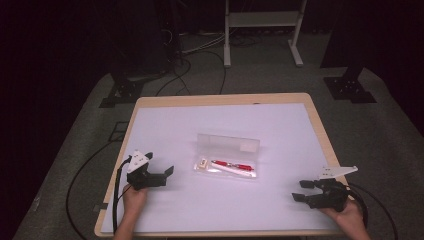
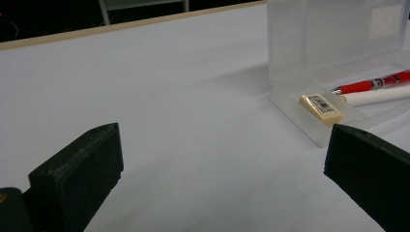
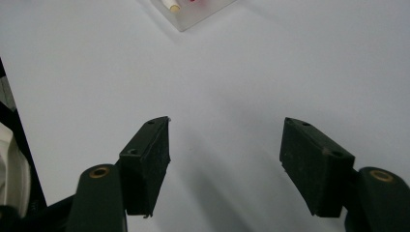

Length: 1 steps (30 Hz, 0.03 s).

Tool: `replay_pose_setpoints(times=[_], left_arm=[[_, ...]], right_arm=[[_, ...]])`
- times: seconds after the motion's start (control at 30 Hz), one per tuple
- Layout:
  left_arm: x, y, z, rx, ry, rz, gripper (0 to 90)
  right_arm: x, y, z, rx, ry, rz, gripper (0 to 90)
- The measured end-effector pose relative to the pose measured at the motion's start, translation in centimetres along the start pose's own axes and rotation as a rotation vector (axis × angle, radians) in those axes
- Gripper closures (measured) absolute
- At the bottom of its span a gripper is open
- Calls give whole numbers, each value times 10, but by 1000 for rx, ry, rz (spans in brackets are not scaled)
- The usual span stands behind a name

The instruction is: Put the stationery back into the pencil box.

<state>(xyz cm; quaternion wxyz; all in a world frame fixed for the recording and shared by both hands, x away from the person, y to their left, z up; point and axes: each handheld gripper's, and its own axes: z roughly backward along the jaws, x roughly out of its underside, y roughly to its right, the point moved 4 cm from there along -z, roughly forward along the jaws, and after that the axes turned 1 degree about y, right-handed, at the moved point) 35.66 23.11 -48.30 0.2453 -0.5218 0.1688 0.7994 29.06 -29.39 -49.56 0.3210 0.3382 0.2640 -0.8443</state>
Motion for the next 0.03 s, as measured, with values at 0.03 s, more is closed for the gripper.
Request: replay_pose_setpoints(times=[0.03], left_arm=[[0,0,0,0,0,0,0]], right_arm=[[0,0,0,0,0,0,331]])
